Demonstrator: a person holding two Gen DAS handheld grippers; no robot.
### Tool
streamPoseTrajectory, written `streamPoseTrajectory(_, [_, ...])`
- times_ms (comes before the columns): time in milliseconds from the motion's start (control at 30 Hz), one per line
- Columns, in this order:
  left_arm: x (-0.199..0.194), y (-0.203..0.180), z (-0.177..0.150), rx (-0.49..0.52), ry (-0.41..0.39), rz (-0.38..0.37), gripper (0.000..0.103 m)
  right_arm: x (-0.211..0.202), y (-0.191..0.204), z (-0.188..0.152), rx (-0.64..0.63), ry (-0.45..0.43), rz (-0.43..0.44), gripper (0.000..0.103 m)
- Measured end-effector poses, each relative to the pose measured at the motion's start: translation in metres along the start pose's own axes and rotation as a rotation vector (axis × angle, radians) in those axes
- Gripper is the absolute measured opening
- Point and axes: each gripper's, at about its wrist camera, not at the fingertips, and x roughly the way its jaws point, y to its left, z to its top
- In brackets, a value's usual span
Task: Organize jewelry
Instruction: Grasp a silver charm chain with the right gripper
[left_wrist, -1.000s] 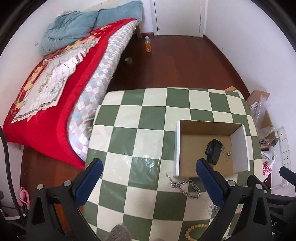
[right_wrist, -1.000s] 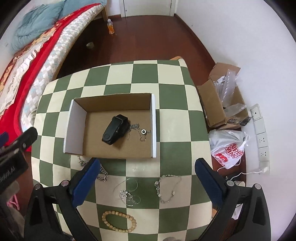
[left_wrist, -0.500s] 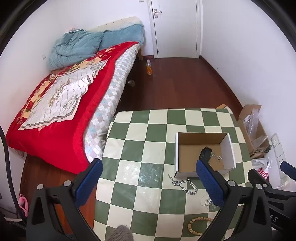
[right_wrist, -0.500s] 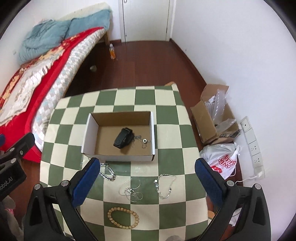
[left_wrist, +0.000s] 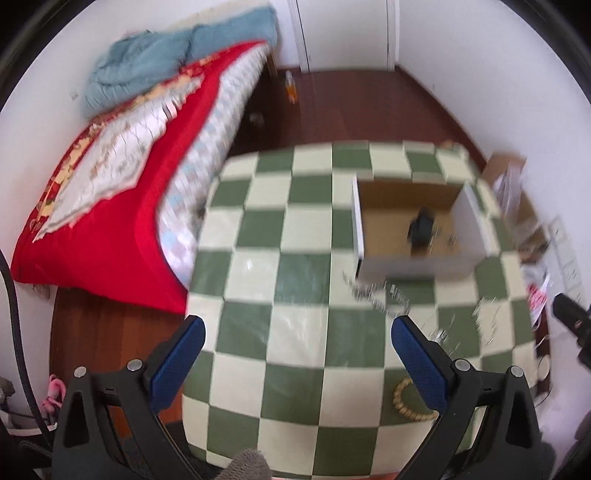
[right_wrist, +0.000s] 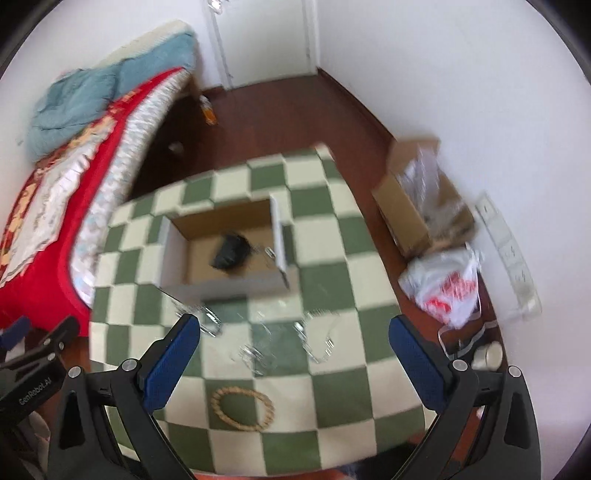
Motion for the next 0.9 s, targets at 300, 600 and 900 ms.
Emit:
streamPoseTrajectory(300, [0.065,-0.05,-0.031,0.074,0.174,-0.013,0.103,0.101,-0.054,-0.043,0.109,0.205,0.001,0.092])
streamPoseTrajectory(600, [0.094,-0.07,-0.026,0.103,0.219,0.026,0.103,0.172,-0.043,-0.058,0.077,0.279,-0.015,0.084])
streamPoseTrajectory(900, [0.102,-0.086,-0.025,0.091,0.271,-0.064,0.103,0.172,-0.022,-0.061,-0.085,0.175,-0.074,0.007])
